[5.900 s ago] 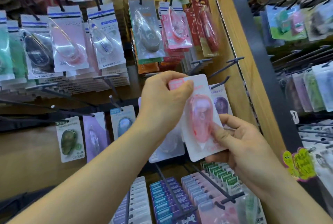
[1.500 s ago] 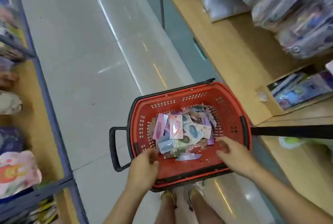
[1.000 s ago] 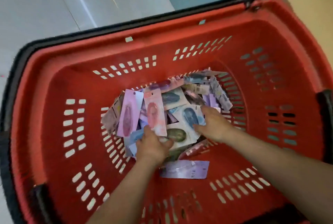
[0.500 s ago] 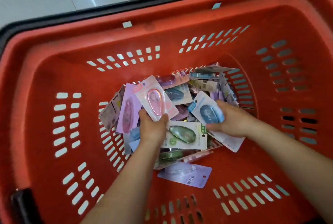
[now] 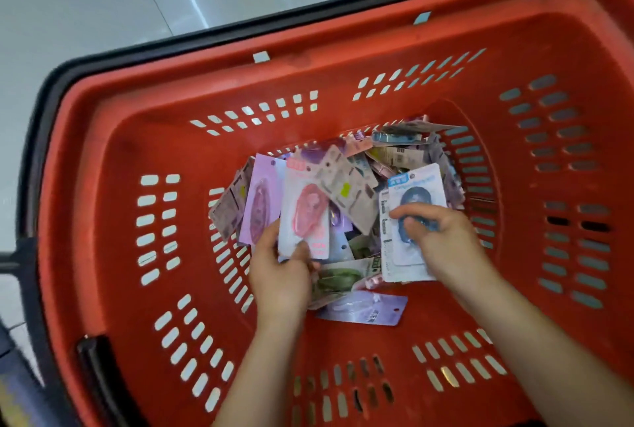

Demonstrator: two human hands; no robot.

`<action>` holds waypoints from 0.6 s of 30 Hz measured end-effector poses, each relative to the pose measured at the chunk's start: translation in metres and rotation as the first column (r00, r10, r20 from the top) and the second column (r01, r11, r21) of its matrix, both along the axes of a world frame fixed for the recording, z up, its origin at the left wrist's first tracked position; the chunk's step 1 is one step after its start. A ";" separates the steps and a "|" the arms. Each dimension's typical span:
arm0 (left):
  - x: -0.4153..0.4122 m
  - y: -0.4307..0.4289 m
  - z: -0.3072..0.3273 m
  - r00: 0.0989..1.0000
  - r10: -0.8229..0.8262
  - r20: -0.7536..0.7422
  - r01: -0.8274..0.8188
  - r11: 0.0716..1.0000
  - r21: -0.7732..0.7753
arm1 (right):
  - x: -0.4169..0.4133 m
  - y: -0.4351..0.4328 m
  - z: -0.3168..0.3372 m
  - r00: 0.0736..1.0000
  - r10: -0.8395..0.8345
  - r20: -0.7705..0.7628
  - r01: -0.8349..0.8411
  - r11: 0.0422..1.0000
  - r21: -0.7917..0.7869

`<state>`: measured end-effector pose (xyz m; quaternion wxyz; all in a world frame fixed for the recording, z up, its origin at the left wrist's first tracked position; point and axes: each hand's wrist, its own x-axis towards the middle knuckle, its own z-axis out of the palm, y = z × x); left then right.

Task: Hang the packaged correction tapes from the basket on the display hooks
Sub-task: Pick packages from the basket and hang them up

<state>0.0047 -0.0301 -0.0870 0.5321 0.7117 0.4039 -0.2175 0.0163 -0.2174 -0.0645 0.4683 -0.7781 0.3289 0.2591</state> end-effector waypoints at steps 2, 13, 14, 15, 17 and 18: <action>-0.010 -0.005 0.005 0.974 -0.220 0.061 0.214 0.973 0.086 | 0.002 0.020 0.000 0.989 -0.145 -0.024 0.146 0.985 0.089; -0.022 -0.035 0.032 0.525 -0.840 0.137 0.782 0.539 0.313 | 0.003 0.036 -0.007 0.951 -0.294 -0.094 0.299 0.953 0.053; -0.021 -0.037 0.034 0.496 -0.853 0.165 0.809 0.523 0.269 | 0.003 0.036 -0.007 0.929 -0.353 -0.108 0.363 0.928 0.088; -0.019 -0.039 0.037 0.512 -0.834 0.206 0.819 0.546 0.175 | 0.002 0.034 -0.007 0.913 -0.387 -0.130 0.400 0.911 0.098; -0.008 -0.038 0.038 0.682 -0.696 0.224 0.716 0.698 -0.010 | -0.003 0.022 -0.004 0.905 -0.402 -0.143 0.414 0.908 0.070; -0.001 -0.037 0.032 0.773 -0.606 0.187 0.620 0.784 -0.021 | -0.005 0.013 0.000 0.908 -0.401 -0.124 0.409 0.911 0.046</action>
